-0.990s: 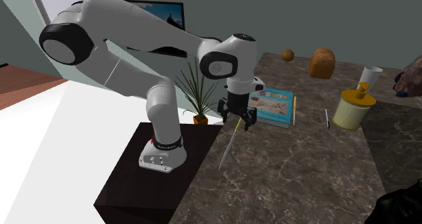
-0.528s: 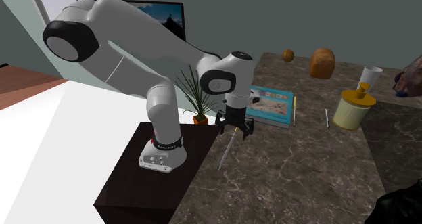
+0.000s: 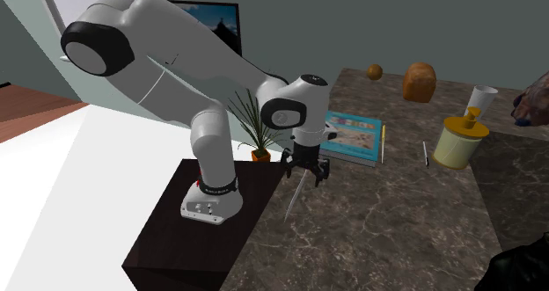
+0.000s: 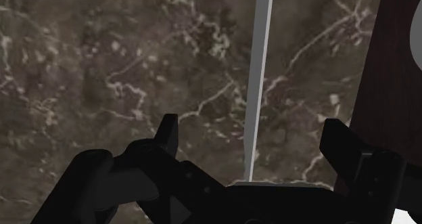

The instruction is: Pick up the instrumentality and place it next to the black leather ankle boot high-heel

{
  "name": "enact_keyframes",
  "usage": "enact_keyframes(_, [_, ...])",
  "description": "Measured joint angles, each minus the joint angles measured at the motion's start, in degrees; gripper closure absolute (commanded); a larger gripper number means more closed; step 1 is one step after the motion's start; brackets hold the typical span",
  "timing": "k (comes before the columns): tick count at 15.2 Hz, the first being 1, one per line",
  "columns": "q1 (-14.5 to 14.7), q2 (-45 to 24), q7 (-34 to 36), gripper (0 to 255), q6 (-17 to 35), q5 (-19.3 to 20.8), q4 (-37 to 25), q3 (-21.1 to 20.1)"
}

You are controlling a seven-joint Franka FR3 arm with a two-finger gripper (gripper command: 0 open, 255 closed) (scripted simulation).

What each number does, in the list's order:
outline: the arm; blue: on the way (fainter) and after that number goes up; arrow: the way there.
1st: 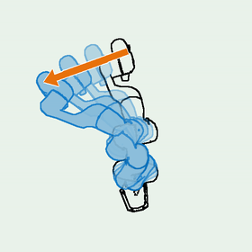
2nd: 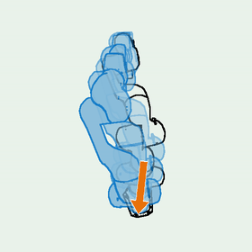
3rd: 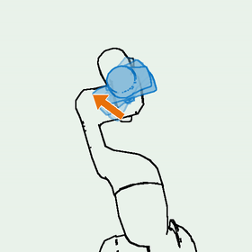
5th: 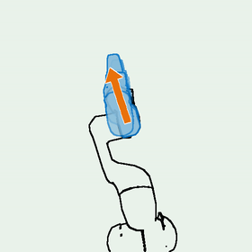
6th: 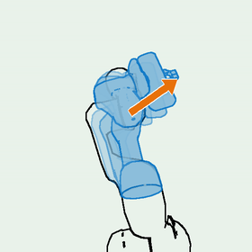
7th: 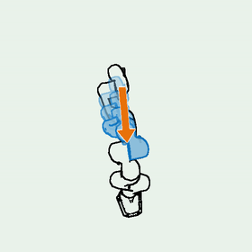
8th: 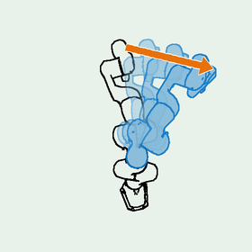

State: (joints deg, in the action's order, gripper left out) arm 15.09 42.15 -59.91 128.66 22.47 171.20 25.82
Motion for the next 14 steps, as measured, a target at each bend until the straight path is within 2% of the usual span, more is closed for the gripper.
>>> enact_keyframes(1, [0.0, 0.0, 0.0, 0, 0.0, 0.0, 0.0, 0.0])
enact_keyframes(2, [0.0, 0.0, 0.0, 255, 0.0, 0.0, 0.0, 0.0])
enact_keyframes(12, [0.0, 0.0, 0.0, 255, 0.0, 0.0, 0.0, 0.0])
enact_keyframes(14, [0.2, 0.9, 0.1, 255, -1.3, -0.4, -0.5, -0.4])
